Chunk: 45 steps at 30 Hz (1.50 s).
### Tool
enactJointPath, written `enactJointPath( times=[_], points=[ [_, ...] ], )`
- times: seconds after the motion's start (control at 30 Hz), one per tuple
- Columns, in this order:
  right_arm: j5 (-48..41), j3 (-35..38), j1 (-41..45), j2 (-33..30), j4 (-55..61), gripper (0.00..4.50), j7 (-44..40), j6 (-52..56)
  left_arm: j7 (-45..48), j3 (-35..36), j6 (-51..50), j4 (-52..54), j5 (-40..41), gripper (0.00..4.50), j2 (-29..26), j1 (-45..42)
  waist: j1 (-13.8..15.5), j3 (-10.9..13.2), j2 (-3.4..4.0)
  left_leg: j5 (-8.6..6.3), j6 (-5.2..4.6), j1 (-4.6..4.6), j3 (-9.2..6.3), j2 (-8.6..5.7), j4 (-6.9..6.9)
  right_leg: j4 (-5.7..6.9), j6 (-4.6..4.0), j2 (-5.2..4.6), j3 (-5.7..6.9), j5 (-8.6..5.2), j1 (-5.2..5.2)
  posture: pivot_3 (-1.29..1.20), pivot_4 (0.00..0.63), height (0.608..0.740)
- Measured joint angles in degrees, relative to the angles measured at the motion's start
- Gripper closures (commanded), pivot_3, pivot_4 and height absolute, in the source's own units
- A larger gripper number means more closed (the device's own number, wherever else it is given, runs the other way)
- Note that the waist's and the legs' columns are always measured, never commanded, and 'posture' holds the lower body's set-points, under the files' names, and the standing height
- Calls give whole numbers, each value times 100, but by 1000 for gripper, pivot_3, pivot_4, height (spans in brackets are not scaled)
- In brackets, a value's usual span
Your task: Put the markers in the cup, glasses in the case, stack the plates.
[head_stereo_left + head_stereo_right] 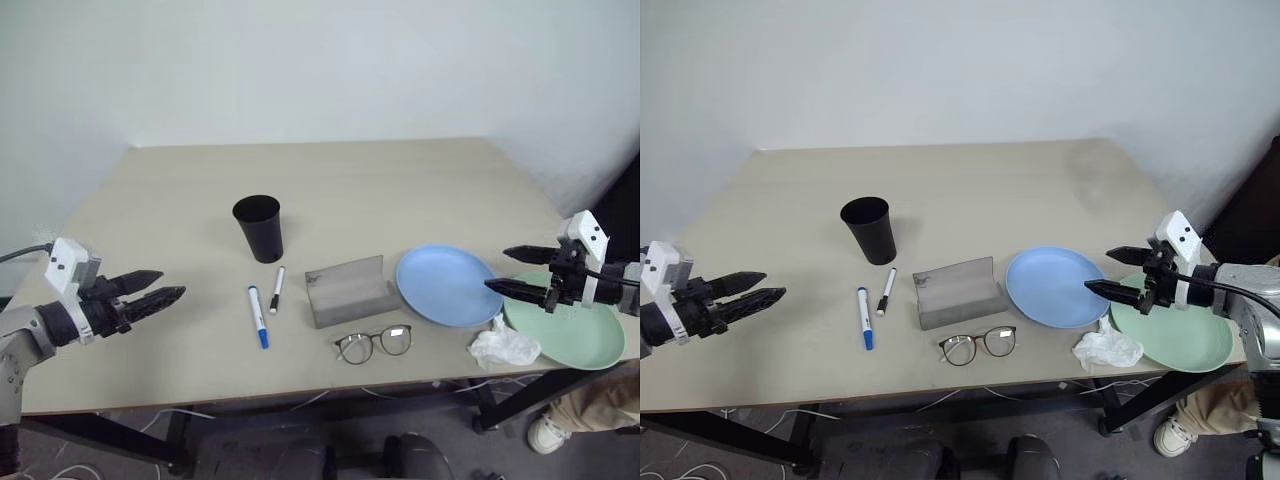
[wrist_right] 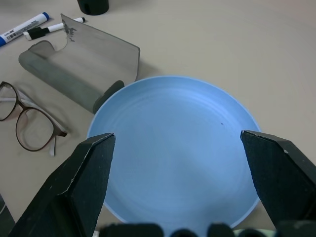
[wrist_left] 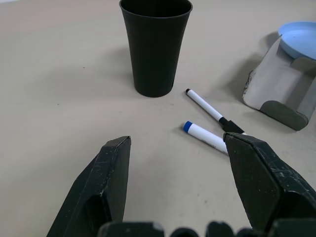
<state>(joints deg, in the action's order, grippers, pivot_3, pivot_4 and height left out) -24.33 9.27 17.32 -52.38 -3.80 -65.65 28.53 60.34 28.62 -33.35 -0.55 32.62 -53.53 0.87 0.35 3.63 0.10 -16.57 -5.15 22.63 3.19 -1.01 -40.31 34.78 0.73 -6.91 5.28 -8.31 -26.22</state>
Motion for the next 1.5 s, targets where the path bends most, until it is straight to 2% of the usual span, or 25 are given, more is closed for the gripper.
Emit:
enactJointPath(
  times=[0.37,0.57,0.7,0.9,1.3,1.5],
  points=[
    [7,-144,7,93,-15,87,-21,92,-28,158,-376,445,208,1369,0,265,2,1,1,1,0,-2,1,0,-1,0,0,0,0,0,1,0,0,723],
    [109,34,73,-304,-733,87,-173,-216,-359,-274,-624,983,245,1369,167,-81,42,0,-1,1,-1,-2,2,-8,-2,-3,0,-3,-2,0,12,0,0,723],
    [260,47,219,-317,-1194,87,-141,-466,-426,-564,-719,1352,271,1369,180,-299,27,0,-3,1,0,-4,11,-2,-1,2,-2,6,-5,2,12,0,0,723],
    [316,100,211,-323,-1548,87,-47,-492,-421,-790,-753,1347,268,1369,113,-619,34,0,-1,6,-5,-8,22,3,-4,2,-5,12,-8,3,18,0,0,723],
    [923,497,339,-858,-4434,87,705,-1245,-469,-787,-491,1322,215,1369,389,-192,-8,0,0,6,-38,-18,85,-6,-6,2,-5,7,-74,3,8,0,0,723],
    [1216,517,428,-939,-5424,87,1024,-1553,-421,-788,-334,1203,188,1369,394,-150,-42,-1,0,11,-46,-27,101,-4,-6,2,-5,8,-88,3,11,0,0,723]
  ],
)
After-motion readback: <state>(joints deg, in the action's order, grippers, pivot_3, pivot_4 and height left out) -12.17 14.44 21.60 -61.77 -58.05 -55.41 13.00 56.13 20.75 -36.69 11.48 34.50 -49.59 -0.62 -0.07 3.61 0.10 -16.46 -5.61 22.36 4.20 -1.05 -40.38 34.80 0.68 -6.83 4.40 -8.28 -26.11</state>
